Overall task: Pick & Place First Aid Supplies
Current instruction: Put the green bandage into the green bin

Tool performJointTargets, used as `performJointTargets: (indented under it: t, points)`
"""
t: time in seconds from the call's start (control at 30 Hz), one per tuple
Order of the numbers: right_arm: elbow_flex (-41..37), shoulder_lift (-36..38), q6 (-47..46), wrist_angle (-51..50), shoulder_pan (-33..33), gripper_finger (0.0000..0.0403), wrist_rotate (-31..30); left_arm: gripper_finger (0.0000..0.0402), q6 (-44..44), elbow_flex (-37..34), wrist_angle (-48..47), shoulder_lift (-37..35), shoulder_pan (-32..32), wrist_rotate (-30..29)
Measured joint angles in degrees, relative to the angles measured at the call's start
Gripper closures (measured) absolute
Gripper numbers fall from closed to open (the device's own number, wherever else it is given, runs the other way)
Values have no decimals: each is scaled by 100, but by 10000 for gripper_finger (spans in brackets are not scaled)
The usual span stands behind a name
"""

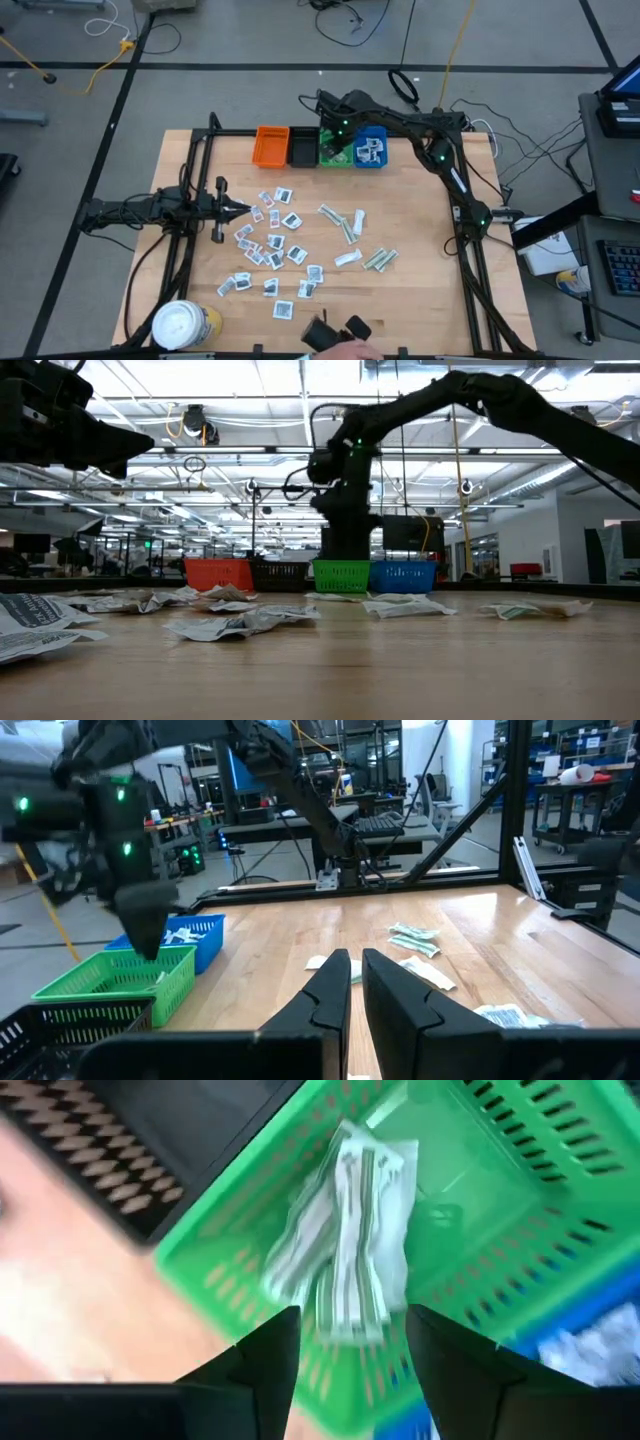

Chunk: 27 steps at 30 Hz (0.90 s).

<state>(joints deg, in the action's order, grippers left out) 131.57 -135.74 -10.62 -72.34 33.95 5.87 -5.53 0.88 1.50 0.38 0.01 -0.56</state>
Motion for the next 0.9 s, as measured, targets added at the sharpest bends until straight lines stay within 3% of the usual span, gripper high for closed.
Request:
performJointTargets:
  t: [0.3,0.53,0.7,0.9]
  points:
    - [2,571,377,-1209,-278,228,-2,364,0,0,-1,1,0,0]
    - [0,596,378,-1548,-574,230,-9,364,0,0,2,0,0,0]
    - [-41,633,434,-1650,-1129,232,-4,364,1,1,0,0,0,0]
    - [-652,1076,791,-1629,-1979,234,-7,364,1,-2,0,0,0,0]
